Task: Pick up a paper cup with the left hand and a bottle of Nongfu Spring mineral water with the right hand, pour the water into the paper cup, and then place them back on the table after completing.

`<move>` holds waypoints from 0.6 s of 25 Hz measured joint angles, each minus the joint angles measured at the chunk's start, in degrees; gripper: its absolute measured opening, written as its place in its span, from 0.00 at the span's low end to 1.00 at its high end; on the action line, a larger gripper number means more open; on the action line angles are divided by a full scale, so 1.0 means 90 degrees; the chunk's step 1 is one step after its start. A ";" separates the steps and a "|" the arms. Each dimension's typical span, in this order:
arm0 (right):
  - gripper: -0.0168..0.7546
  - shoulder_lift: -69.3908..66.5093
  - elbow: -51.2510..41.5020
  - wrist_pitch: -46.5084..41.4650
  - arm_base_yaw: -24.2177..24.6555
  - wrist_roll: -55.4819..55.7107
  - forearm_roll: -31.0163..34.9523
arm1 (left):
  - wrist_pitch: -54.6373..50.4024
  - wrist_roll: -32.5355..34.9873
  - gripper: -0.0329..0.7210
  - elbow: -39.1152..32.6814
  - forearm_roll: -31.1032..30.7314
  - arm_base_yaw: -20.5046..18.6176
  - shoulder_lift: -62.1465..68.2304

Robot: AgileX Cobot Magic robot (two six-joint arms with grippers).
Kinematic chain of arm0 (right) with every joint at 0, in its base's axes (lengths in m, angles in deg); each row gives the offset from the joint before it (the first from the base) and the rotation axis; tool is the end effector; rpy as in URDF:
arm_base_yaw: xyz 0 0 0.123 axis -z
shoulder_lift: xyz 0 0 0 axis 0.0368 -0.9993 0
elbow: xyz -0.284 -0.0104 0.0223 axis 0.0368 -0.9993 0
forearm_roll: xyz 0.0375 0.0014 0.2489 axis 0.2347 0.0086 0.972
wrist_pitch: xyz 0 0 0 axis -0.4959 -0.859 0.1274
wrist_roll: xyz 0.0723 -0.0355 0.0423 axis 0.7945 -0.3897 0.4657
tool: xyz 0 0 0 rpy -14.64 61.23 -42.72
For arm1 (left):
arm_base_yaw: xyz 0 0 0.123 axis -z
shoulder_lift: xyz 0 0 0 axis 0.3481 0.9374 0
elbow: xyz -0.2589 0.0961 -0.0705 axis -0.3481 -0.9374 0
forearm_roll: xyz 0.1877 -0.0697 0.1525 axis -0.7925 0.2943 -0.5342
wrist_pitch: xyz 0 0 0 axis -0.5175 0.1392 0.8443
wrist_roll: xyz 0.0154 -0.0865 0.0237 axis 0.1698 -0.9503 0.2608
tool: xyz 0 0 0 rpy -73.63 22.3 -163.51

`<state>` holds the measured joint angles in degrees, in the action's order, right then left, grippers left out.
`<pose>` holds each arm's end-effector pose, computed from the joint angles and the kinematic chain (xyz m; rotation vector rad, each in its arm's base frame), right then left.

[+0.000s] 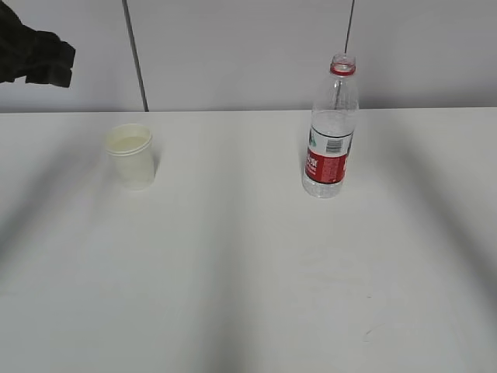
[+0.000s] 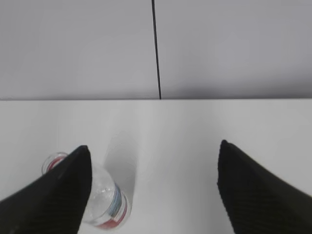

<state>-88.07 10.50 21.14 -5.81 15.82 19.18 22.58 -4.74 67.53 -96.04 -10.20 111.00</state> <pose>0.3404 0.0367 0.3797 0.0032 2.0877 0.0073 0.3437 -0.0538 0.3152 0.1006 2.3447 -0.0138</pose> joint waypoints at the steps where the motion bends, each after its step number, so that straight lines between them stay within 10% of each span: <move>1: 0.79 -0.0014 0.0088 -0.0274 0.0000 0.0000 0.0133 | -0.0258 0.0000 0.67 0.0043 0.0041 0.0000 0.0000; 15: 0.74 -0.0109 0.0900 -0.4571 0.0000 -0.0084 0.1336 | -0.2447 0.0000 0.64 0.0118 0.0424 0.0000 0.0000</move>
<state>-89.05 18.60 -20.00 -5.81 15.06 31.21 0.55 -4.74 68.60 -92.23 -10.20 111.00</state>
